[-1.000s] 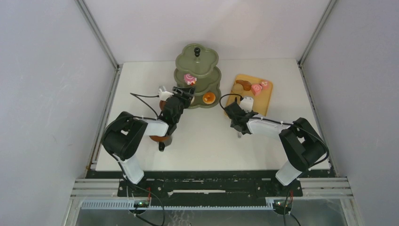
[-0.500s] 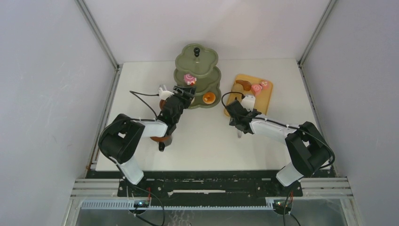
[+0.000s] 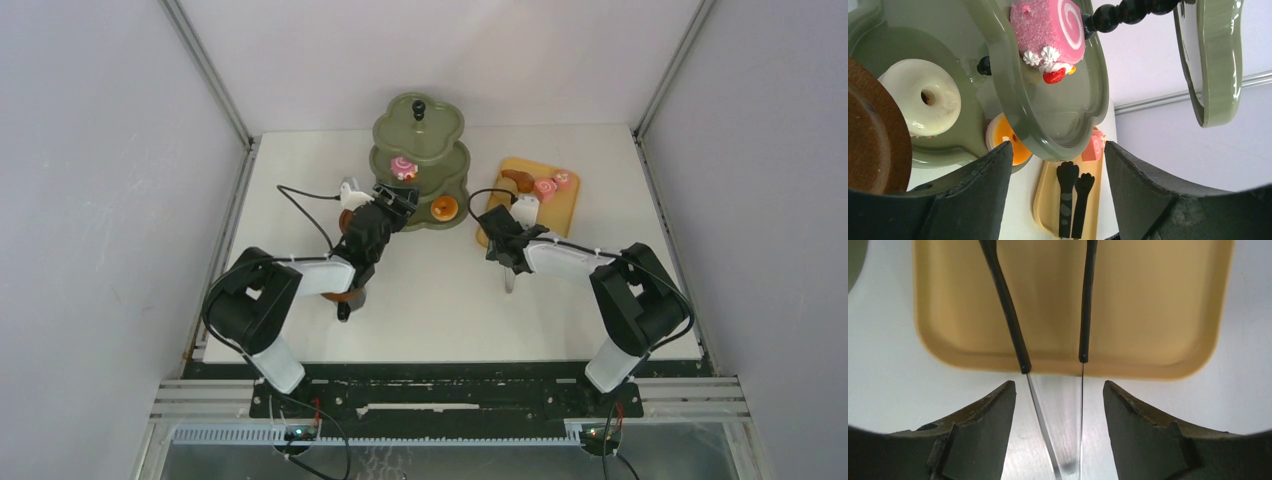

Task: Serve the afternoon tea
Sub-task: Move the desert table to the center of the board, then pick up the clamp from the tray, then pick up the desert from the tray, then place the desert on the desert table.

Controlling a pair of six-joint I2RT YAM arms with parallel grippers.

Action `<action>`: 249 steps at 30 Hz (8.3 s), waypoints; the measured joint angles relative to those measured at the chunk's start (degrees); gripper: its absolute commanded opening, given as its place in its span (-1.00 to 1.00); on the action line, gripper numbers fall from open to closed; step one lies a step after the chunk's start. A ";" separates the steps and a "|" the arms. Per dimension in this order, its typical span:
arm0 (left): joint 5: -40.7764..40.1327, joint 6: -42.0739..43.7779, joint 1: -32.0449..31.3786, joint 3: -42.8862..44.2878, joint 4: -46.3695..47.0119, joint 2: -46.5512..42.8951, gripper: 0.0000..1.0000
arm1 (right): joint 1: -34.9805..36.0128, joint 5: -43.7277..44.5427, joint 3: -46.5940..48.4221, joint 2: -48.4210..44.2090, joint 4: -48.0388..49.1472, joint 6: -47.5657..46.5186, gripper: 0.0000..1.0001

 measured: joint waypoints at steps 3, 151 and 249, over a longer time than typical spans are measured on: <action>-0.24 1.11 -0.37 -0.02 -0.39 -0.22 0.44 | -1.18 -0.50 0.20 1.07 0.55 -0.76 0.39; -13.33 14.53 -6.29 -14.12 -21.59 -47.01 0.53 | 2.54 -26.45 32.09 -2.51 -23.63 -8.09 -0.34; -9.92 14.36 -7.26 -22.01 -27.80 -60.02 0.51 | 6.67 -29.70 91.36 33.38 -37.07 -6.82 0.06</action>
